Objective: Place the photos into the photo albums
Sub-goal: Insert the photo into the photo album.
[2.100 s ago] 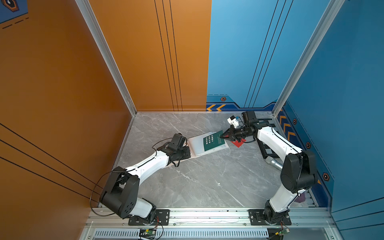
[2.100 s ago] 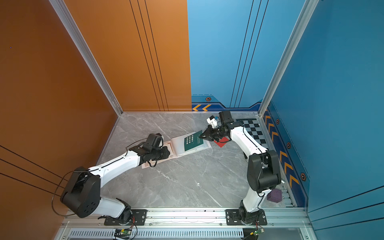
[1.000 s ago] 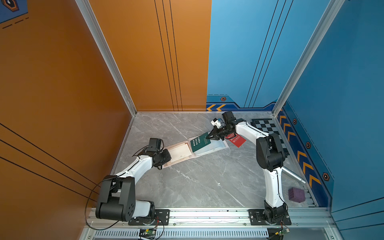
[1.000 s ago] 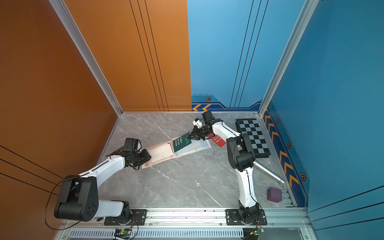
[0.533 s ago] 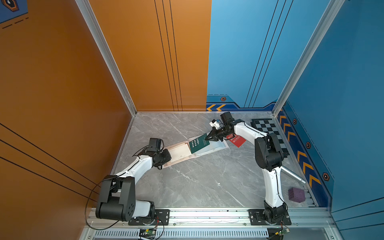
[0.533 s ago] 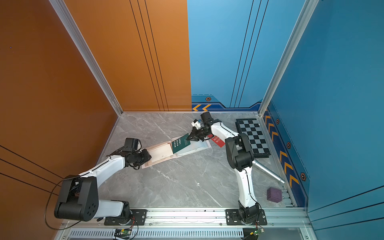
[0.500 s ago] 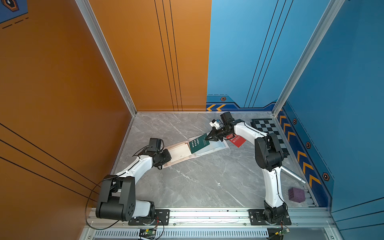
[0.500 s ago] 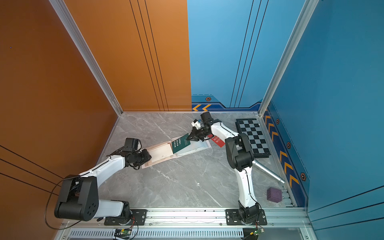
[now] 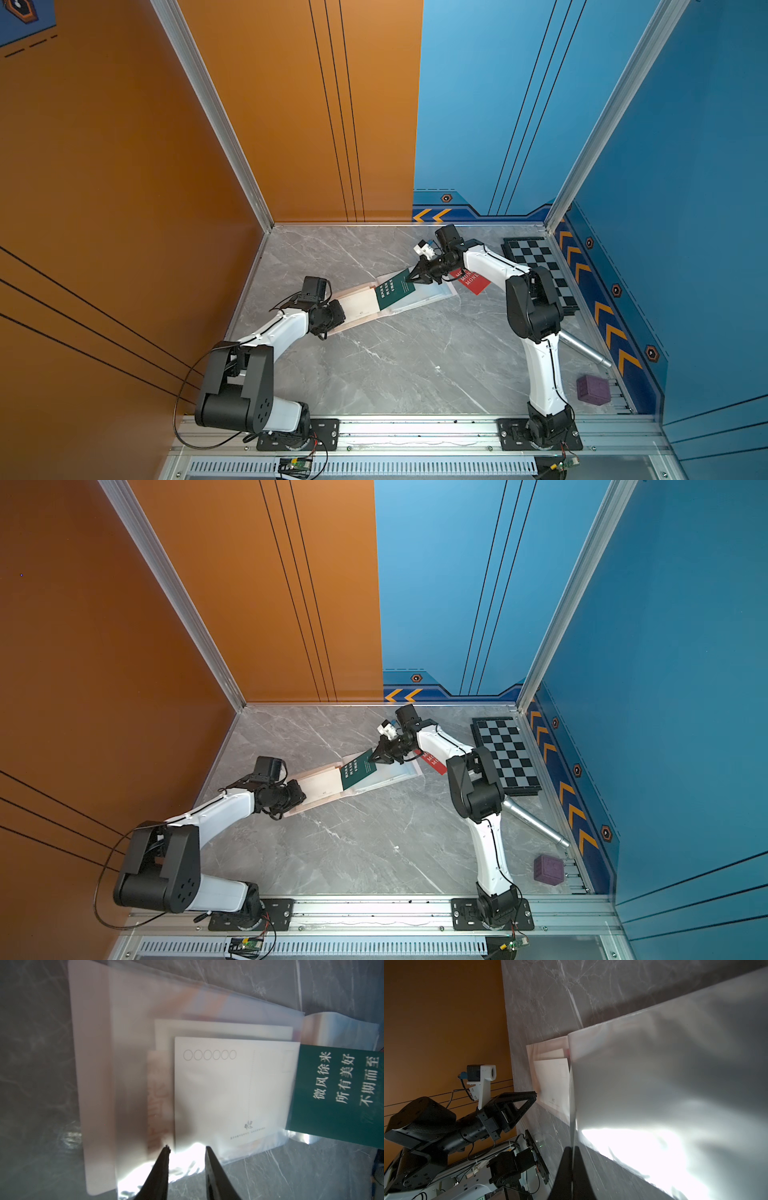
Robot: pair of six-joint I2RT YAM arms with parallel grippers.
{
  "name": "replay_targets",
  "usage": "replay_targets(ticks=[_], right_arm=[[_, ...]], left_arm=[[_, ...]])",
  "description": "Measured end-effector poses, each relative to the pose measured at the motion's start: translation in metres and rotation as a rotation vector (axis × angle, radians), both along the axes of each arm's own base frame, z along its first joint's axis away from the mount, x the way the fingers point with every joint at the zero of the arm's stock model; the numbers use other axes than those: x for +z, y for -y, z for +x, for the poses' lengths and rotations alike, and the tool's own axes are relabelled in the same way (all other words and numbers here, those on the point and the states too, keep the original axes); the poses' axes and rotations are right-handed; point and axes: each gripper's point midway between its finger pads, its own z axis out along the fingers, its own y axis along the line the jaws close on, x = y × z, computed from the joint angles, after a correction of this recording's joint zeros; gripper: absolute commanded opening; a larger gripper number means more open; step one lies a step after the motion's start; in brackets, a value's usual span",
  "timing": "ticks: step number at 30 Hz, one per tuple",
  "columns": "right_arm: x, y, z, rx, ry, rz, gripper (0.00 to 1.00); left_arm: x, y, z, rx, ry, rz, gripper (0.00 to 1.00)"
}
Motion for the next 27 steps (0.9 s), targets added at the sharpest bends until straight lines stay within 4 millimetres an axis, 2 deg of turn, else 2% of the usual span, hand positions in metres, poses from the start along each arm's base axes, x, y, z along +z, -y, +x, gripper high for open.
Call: replay_targets(ticks=[15, 27], right_arm=[[-0.01, -0.014, -0.007, 0.028, -0.017, -0.006, 0.0], [-0.008, -0.026, -0.008, 0.044, -0.011, 0.0, 0.01]], left_arm=[[-0.001, 0.002, 0.003, -0.005, 0.008, -0.002, 0.3], [-0.001, 0.004, 0.005, -0.01, 0.013, -0.008, 0.31]])
